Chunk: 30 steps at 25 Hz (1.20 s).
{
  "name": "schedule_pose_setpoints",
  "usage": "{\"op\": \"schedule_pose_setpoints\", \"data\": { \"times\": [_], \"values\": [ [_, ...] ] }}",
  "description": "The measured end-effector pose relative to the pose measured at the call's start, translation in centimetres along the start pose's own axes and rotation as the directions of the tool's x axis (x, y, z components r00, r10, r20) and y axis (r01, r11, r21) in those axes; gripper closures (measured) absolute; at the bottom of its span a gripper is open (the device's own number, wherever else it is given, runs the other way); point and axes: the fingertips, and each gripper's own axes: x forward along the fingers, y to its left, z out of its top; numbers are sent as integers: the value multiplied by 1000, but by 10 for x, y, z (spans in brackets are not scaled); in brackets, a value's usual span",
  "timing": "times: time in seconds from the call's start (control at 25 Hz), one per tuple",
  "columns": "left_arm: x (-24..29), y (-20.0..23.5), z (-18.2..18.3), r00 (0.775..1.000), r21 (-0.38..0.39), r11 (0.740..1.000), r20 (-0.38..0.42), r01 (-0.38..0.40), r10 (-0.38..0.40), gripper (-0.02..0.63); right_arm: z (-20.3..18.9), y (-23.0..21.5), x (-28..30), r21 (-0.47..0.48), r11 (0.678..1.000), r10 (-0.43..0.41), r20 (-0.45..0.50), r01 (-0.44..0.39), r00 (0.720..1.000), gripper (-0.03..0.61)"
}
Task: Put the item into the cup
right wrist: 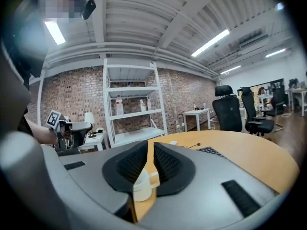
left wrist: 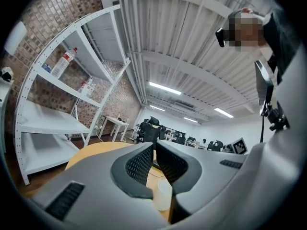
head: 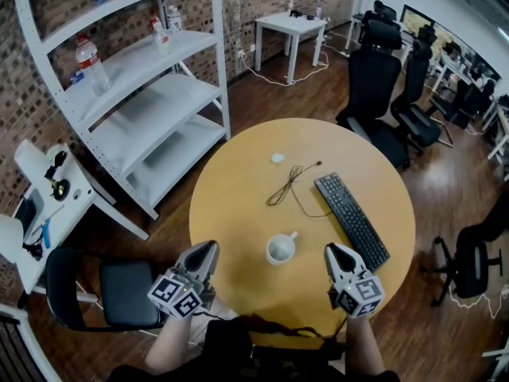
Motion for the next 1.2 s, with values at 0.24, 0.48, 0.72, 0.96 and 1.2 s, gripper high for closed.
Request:
{"op": "schedule_pose_setpoints", "data": {
  "times": [0.24,0.48,0.72,0.96,1.2],
  "values": [
    [31,-26,-5,993,3,994,-30,112,-112,601,2,-50,-79,109,976,-202,114,190,973,535],
    [56,-53,-9,979,22,980,-61,198,-197,601,2,-83,-160,124,917,-398,188,380,898,567],
    [70,-79,-16,965,18,968,-74,252,-250,601,0,-92,-199,160,886,-462,213,435,861,571],
    [64,-83,-13,968,29,970,-74,242,-239,601,-3,-91,-194,180,898,-435,214,402,875,571],
    [52,-74,-10,978,32,979,-62,204,-201,601,6,-90,-178,153,918,-392,221,365,893,571]
  ]
}}
